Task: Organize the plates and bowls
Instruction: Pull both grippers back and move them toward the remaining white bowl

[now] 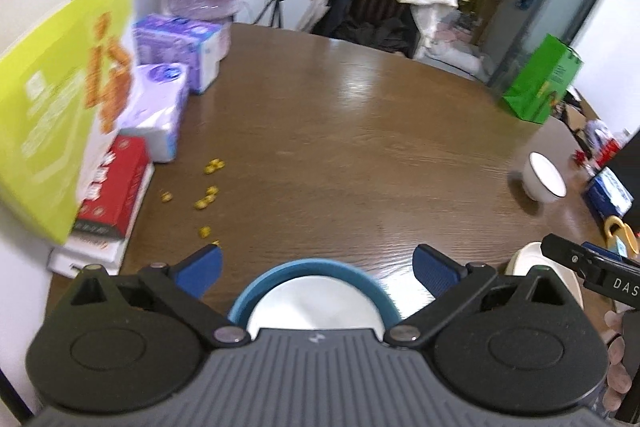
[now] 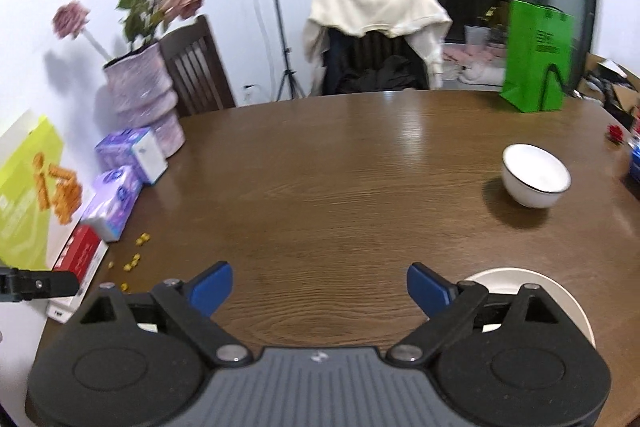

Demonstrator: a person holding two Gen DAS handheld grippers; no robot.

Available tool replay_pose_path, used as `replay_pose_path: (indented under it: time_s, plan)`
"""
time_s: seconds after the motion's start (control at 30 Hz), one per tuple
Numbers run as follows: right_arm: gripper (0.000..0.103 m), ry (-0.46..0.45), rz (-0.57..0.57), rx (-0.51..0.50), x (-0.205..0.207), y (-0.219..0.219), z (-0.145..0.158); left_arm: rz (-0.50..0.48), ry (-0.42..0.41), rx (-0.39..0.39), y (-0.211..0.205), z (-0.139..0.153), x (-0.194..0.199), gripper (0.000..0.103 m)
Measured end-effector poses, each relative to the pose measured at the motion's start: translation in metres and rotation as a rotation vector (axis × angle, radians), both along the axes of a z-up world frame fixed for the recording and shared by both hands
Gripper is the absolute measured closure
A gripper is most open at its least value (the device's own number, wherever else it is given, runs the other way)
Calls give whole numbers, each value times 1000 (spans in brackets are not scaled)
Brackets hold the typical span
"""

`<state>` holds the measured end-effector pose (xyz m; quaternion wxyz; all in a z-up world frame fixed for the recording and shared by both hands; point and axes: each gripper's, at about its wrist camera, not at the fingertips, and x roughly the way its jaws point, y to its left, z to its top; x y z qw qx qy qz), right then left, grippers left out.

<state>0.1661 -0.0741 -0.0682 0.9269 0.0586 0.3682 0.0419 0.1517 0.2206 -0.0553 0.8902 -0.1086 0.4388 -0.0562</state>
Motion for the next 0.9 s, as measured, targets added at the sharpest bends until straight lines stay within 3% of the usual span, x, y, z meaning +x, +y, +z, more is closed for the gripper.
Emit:
replay_pose_path:
  time_s: [0.23,0.43,0.9]
  plan:
    - [9,-7,-128,11,-23,-36,5,-95,-31,-21,-28,5,12,0]
    - [9,-4,-191,16,-25,-64,6,-107,-16,-16,-45,2,19,0]
    - [9,35,-75,37,28,-104,1,34,5,12,-76,5,30,0]
